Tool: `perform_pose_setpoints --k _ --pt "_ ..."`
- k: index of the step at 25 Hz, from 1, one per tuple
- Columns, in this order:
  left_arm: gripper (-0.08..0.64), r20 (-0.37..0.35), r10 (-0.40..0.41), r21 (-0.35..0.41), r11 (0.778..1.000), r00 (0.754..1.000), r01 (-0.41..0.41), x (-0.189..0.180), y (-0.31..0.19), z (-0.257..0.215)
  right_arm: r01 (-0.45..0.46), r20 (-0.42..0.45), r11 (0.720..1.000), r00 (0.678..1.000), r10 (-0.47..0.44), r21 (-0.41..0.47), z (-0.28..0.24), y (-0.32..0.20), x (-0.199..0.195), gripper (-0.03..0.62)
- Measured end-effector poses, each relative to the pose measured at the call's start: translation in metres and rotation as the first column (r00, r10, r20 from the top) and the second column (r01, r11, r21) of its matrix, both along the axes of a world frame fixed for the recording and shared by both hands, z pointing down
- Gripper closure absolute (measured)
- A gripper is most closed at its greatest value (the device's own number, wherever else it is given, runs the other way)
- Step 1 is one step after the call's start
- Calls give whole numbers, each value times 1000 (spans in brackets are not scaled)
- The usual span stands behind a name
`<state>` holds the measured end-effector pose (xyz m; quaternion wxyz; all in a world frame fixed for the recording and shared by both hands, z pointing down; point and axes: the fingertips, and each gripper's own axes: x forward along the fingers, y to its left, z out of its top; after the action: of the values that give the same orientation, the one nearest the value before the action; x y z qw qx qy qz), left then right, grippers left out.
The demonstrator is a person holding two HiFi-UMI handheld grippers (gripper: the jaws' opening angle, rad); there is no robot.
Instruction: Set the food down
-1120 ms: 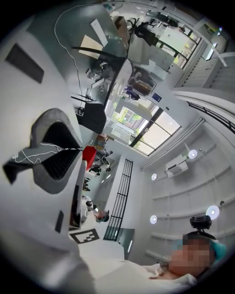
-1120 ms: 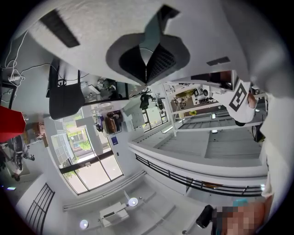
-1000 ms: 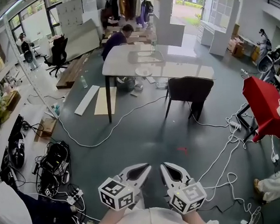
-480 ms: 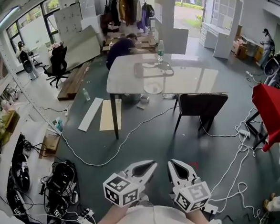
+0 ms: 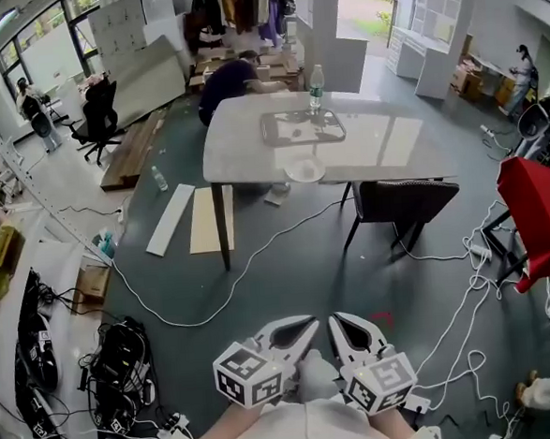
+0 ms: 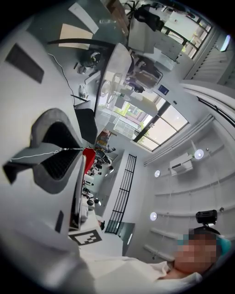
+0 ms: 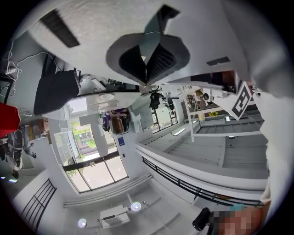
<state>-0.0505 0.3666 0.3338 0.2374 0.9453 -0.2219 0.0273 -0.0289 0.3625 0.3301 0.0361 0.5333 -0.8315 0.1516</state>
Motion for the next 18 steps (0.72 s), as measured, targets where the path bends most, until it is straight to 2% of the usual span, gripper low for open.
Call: perform_pose_setpoints --k 8,12,18 --pt "538 9 -35 -15 999 999 35 -7 -48 8 31 -1 1000 1000 -31 0 2 -48 -3 589" --pt "538 11 -66 1 998 998 66 0 -82 1 33 -9 999 999 -33 8 -6 -81 10 589" --pt "538 30 -60 -16 998 998 60 19 -134 6 53 -12 998 999 -53 21 -13 -141 25 589"
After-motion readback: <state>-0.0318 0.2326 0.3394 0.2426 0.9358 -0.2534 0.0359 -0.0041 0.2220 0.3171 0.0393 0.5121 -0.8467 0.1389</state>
